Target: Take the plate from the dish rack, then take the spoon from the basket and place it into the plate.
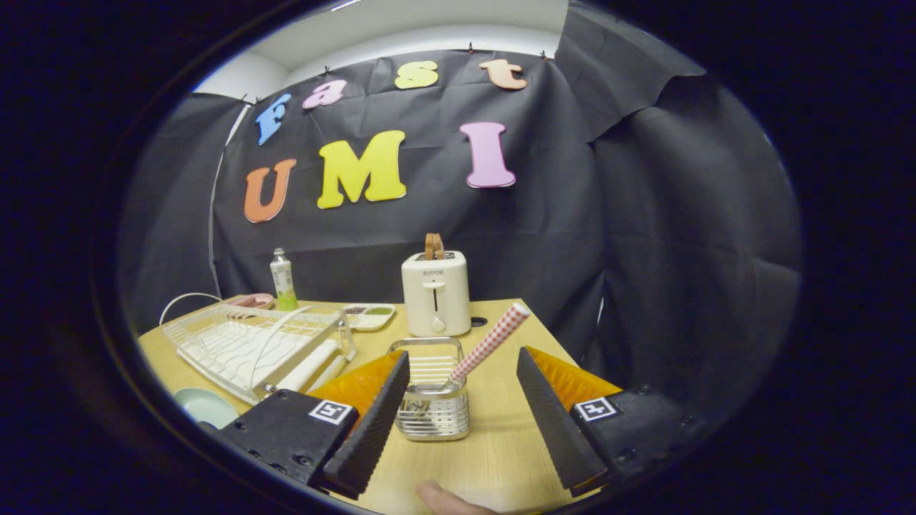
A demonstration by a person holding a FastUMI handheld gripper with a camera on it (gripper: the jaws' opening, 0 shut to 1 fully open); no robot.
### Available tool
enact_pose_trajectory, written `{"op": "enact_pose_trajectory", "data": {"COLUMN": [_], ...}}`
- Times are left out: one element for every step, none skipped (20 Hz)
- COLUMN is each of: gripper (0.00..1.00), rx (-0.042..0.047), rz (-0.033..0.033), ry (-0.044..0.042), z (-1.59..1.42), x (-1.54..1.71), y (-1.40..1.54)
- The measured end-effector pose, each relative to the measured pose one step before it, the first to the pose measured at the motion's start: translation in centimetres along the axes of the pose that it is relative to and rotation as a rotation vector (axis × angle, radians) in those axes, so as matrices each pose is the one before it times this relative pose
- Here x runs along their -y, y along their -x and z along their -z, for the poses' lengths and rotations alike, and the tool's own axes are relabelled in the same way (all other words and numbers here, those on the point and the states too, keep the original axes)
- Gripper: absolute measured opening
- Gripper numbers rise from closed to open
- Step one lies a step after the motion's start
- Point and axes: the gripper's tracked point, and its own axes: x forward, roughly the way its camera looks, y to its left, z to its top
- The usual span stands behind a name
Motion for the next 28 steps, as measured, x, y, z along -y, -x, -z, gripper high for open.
{"op": "enact_pose_trajectory", "data": {"gripper": [0.94,0.91,0.89,0.83,0.74,0.66,0.63,0.59,0.6,0.59,0.59,0.59,0.59,0.59,0.59,0.59,0.59,0.58,0.57,0.57,0.56,0.56,0.56,0.55,0.55,0.55,0.54,0.54], "rx": [0.01314,-0.00719,0.00121,-0.00517,-0.00914,-0.02151,-0.04286,-0.02187,-0.00197,0.00392,0.00026,-0.01066,-0.02135,-0.01751,-0.01706,-0.01144,-0.01262,-0.01212,0.00032,0.00044,-0.00283,-0.00076,0.00281,-0.00172,-0.00337,-0.00854,-0.0176,-0.02043], "rz": [0.00667,0.00257,-0.0096,-0.01769,-0.00535,0.01976,0.02055,0.00449,0.00107,0.00071,0.00364,-0.00299,-0.00762,-0.00325,-0.00203,0.0139,-0.01717,-0.01265,-0.00127,0.00976,0.0024,0.00911,0.00889,0.00079,-0.00079,0.01423,0.01573,0.00259], "ry": [0.01394,0.01513,0.00431,-0.00242,0.00005,0.00319,-0.00475,-0.02011,-0.02075,-0.00407,0.00581,0.00552,0.00063,-0.01524,-0.02046,-0.01734,-0.00736,-0.00216,0.01185,0.01871,0.02316,0.01758,0.01228,0.00201,0.00299,0.00358,0.00028,-0.0101], "z": [-0.248,0.291,-0.147,-0.086,0.122,0.228,0.541,0.22,-0.039,-0.034,-0.075,-0.014,-0.005,-0.319,-0.427,-0.415,-0.267,-0.082,-0.401,-0.323,0.004,-0.023,-0.23,-0.176,-0.169,-0.033,0.165,0.167], "x": [0.084,-0.081,-0.439,-0.769,-0.401,0.207,0.563,0.016,-0.079,0.128,0.15,0.047,-0.203,0.107,0.032,0.274,-0.157,-0.285,-0.226,0.059,-0.159,-0.147,0.078,-0.169,-0.183,0.232,0.207,-0.042], "y": [-0.729,-0.654,-0.494,-0.399,-0.308,-0.558,-0.081,-0.049,-0.187,-0.037,-0.239,-0.132,-0.266,-0.433,-0.524,-0.463,-0.568,-0.383,-0.3,-0.365,-0.328,-0.201,-0.227,-0.167,-0.225,-0.45,-0.372,-0.204]}}
